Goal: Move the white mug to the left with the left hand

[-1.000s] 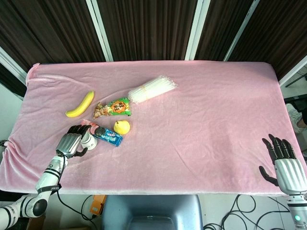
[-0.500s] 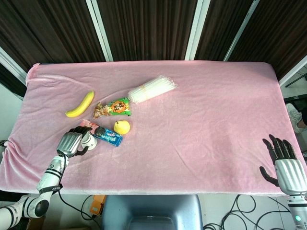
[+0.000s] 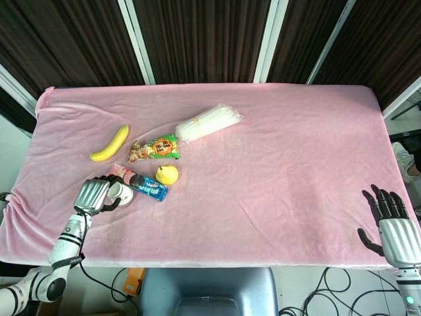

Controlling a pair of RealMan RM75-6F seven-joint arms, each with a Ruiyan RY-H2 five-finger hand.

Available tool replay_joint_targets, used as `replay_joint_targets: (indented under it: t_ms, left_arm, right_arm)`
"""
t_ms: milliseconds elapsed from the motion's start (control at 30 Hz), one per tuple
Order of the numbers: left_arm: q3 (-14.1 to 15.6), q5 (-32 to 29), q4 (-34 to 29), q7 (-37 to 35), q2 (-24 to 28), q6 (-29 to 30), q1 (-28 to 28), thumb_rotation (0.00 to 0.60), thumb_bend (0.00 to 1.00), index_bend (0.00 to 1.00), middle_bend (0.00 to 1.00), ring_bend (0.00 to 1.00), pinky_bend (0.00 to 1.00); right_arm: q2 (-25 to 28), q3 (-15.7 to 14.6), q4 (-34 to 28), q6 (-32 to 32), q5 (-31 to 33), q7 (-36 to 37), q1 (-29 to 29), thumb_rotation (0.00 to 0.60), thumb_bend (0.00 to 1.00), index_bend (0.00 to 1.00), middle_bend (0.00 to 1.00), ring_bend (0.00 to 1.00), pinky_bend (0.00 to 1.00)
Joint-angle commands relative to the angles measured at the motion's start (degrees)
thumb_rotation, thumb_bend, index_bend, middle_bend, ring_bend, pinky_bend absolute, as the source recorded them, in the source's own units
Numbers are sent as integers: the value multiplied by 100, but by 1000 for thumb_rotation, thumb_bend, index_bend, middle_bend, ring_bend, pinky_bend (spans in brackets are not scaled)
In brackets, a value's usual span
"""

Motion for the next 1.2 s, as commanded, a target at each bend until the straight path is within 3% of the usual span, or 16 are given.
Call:
replay_joint_targets:
  t_ms: [33, 167, 367, 700, 800, 933, 1033, 1133, 1200]
  left_arm:
    - [-17, -72, -308, 87, 329, 111, 105, 600, 385, 537, 471, 386, 443]
    - [-1, -224, -537, 128, 689, 253, 289, 600, 384, 528, 461, 384, 440]
    - [33, -611, -323, 63, 823, 26, 393, 600, 385, 512, 459, 382, 437]
    - [179, -613, 407, -542, 532, -339, 520, 600, 384, 488, 451, 381, 436]
    - [240, -535, 518, -628, 497, -452, 522, 600, 385, 411, 424, 371, 427]
    - [273, -513, 580, -658, 477, -539, 526, 600, 391, 245, 348, 305, 389]
    - [257, -459, 608, -806, 470, -545, 547, 600, 382, 39, 178, 152, 320]
    - [256, -389, 609, -903, 488, -519, 573, 600, 361, 0, 25, 20, 244]
    - [245, -331, 564, -960, 515, -446, 603, 600, 350, 0, 0, 0, 211]
  right_arm:
    - [-6, -2, -3, -14, 5, -32, 4, 600, 424, 0, 0, 0, 0]
    - [-11, 8, -12, 10, 16, -57, -8, 600, 424, 0, 0, 0, 0]
    - [-17, 9, -20, 69, 11, -64, -43, 600, 424, 0, 0, 0, 0]
    - [42, 44, -38, 158, 31, 97, -89, 600, 424, 0, 0, 0, 0]
    - [58, 46, -34, 201, 14, 147, -110, 600, 424, 0, 0, 0, 0]
    - [77, 27, -34, 185, -13, 168, -111, 600, 423, 0, 0, 0, 0]
    - [82, 22, -35, 180, -16, 163, -114, 600, 424, 0, 0, 0, 0]
    - [83, 28, -39, 184, -8, 158, -119, 600, 424, 0, 0, 0, 0]
    - [84, 28, -41, 188, -10, 156, -123, 600, 424, 0, 0, 0, 0]
